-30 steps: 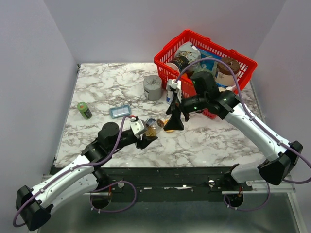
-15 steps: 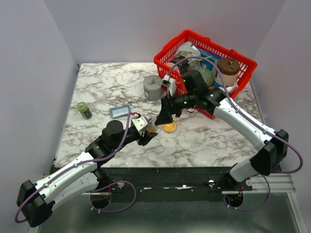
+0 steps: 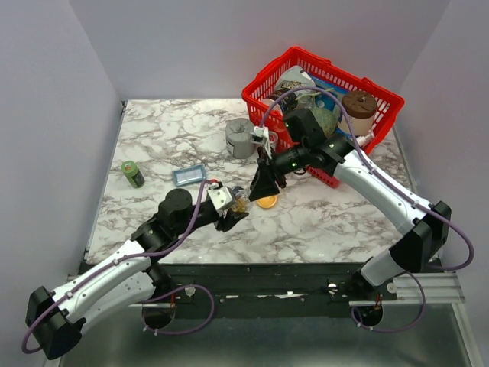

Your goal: Sort the pills into containers

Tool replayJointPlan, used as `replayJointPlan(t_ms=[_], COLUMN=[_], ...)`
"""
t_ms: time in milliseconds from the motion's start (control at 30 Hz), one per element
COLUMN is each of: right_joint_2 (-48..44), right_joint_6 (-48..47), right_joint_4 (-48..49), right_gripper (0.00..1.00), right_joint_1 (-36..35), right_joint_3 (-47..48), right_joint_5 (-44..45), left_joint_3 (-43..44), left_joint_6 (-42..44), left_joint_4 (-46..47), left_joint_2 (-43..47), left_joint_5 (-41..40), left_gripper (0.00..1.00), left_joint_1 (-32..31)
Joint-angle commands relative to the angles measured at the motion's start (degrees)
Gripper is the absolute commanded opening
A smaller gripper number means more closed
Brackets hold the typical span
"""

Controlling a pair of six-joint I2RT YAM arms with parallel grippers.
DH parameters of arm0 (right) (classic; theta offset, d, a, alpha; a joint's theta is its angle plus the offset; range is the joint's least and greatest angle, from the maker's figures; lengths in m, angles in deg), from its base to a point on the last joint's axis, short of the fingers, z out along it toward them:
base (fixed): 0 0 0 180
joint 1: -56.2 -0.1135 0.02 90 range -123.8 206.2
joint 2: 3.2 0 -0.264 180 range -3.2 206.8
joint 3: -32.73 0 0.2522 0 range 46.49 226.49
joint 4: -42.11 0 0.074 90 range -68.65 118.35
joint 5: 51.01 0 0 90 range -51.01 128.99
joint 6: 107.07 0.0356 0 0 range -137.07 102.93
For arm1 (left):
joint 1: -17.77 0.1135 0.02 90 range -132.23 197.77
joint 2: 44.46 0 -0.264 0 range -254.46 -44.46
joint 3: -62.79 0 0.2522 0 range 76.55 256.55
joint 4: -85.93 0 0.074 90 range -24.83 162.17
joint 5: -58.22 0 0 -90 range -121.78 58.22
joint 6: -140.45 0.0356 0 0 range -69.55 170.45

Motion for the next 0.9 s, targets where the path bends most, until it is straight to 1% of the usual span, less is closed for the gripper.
replayJointPlan(t_ms=[0, 33, 67, 100, 133, 167, 200, 233, 267, 300, 333, 367, 400, 433, 467, 500, 533, 567, 600, 633, 667, 700, 800, 867], right_joint_2=[1.7, 2.1, 1.4, 0.4, -0.7, -3.6, -4.7, -5.5, -5.3, -5.0, -4.6, -4.4, -4.2, -4.4, -4.5, -5.5, -6.3, -6.8, -7.3, -8.1, -8.3, -8.5, -9.4, -9.2], right_joint_6=[-38.8, -45.6, -50.0, -57.4, -59.5, -59.2, -56.7, -55.9, -54.5, -49.8, -47.1, -44.0, -37.0, -33.3, -30.1, -22.5, -17.4, -12.9, -5.3, -2.1, 1.3, 6.9, 13.3, 15.4], right_joint_4=[-17.2, -23.7, -24.3, -23.9, -20.0, -15.9, -12.0, -7.9, -7.2, -6.9, -6.3, -6.2, -6.2, -5.8, -5.9, -5.3, -1.8, -0.5, 0.2, 1.0, 1.0, 1.0, 1.8, 2.9], right_gripper=[0.06, 0.06, 0.07, 0.08, 0.08, 0.07, 0.08, 0.11, 0.16, 0.30, 0.42, 0.58, 0.87, 0.93, 0.97, 1.00, 1.00, 1.00, 1.00, 1.00, 1.00, 1.00, 0.99, 0.97], right_joint_1=[-2.7, -3.6, -5.2, -5.7, -6.3, -7.5, -7.9, -8.1, -8.0, -8.0, -8.0, -7.5, -7.1, -6.7, -5.7, -5.3, -4.9, -4.7, -4.6, -4.6, -4.6, -4.6, -4.6, -4.6], right_joint_3=[7.0, 7.3, 6.7, 3.3, 1.1, -1.0, -3.2, -4.8, -4.2, -3.4, -1.9, -1.1, -0.5, 0.2, 1.0, 0.8, 0.3, -0.7, -0.9, -1.2, -1.5, -2.1, -3.6, -4.9], right_joint_5=[-16.4, -15.6, -15.1, -14.8, -12.1, -9.9, -7.8, -5.8, -4.6, -3.0, -1.1, -0.8, -0.9, -1.0, -1.5, -1.3, 2.2, 4.5, 7.1, 10.6, 12.2, 13.0, 12.8, 11.7], left_joint_3=[2.1, 2.3, 2.3, 2.3, 2.2, 1.9, 1.9, 1.9, 1.8, 1.8, 1.6, 1.2, 1.0, 0.8, 0.5, 0.4, 0.3, 0.1, -0.1, -0.2, -0.4, -0.5, -0.6, -0.4], left_joint_6=[3.6, 3.5, 3.4, 2.8, 2.7, 2.3, 2.0, 2.0, 1.9, 1.9, 1.8, 1.7, 1.6, 1.1, 1.1, 0.9, 0.6, 0.1, -0.2, -0.5, -0.9, -1.2, -1.7, -1.7], left_joint_4=[-2.7, -2.9, -3.0, -2.8, -2.5, -1.8, -1.8, -1.8, -1.9, -1.8, -1.8, -1.3, -1.1, -0.7, -0.5, -0.4, -0.4, -0.3, -0.2, 0.0, 0.4, 0.8, 1.5, 1.9], left_joint_2=[1.5, 1.5, 1.5, 1.2, 1.1, 0.8, 0.4, 0.3, 0.2, 0.4, 0.6, 0.8, 1.5, 1.8, 2.2, 2.4, 2.4, 2.5, 2.6, 2.5, 2.5, 2.4, 1.9, 1.5], left_joint_5=[10.6, 13.2, 14.5, 15.5, 16.5, 17.4, 17.5, 17.1, 15.9, 15.0, 14.1, 12.8, 10.4, 9.1, 8.3, 6.4, 5.9, 5.5, 4.8, 3.9, 3.3, 2.7, 1.5, 1.2], left_gripper=[0.00, 0.00, 0.00, 0.00, 0.00, 0.00, 0.00, 0.00, 0.00, 0.00, 0.00, 0.00, 0.00, 0.00, 0.00, 0.00, 0.00, 0.00, 0.00, 0.00, 0.00, 0.00, 0.00, 0.00], left_joint_1=[-0.1, -0.1, -0.1, -0.1, -0.1, -0.1, -0.1, -0.1, -0.1, -0.1, -0.1, -0.1, -0.1, -0.2, -0.1, -0.1, -0.1, -0.1, -0.1, -0.1, -0.2, -0.1, -0.2, -0.2])
